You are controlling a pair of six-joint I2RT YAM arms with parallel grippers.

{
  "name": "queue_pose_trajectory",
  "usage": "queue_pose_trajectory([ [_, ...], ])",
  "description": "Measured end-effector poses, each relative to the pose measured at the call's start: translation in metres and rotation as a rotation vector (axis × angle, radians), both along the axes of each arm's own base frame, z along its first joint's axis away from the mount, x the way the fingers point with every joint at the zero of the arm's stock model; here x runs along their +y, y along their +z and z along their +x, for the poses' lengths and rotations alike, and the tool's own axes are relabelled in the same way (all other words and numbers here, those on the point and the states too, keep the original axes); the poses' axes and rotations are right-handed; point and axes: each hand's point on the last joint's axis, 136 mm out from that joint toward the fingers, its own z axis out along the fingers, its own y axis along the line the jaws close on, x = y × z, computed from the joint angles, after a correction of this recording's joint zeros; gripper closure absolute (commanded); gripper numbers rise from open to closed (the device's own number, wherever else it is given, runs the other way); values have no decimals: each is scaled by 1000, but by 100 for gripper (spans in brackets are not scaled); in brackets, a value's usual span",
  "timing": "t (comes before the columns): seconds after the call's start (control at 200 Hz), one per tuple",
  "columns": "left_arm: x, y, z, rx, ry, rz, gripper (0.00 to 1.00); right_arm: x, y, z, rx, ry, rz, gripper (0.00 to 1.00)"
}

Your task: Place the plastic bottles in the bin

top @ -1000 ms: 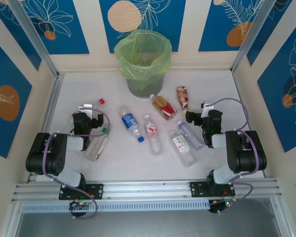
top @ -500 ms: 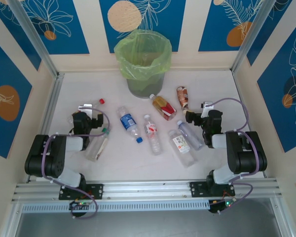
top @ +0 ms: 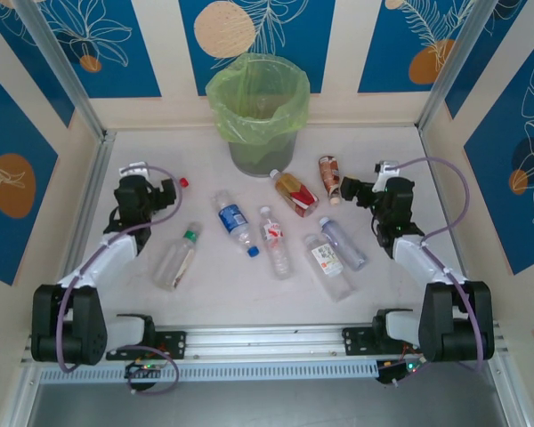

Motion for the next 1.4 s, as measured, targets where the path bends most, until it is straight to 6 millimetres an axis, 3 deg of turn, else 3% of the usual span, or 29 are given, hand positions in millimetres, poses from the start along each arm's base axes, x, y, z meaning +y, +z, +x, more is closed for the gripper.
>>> queue_pose_trajectory([
  [0.075,4,12,-3,46,58,-53,0,-2,5,0,32,-39,49,1],
  [0.185,-2,14,-13,132,68,-128,0,-6,-6,-9,109,-106,130,1],
  [0.395,-26,-21,-50,384,2,-241,0,-7,-26,-21,216,-178,238,1],
  [0.59,-56,-43,-70,587,-103,-188,0,-6,-25,-23,242,-206,287,1],
  [0.785,-86,-62,-74,744,-233,-47,0,-5,-26,-24,256,-214,302,1],
  [0.965,-107,-78,-65,842,-337,21,1,-6,-27,-25,267,-227,306,1],
  [1.185,-122,-104,-60,949,-418,69,28,-10,-30,-28,281,-249,296,1],
  [1.4,-122,-131,-62,1057,-416,92,32,-13,-29,-28,287,-267,286,1],
])
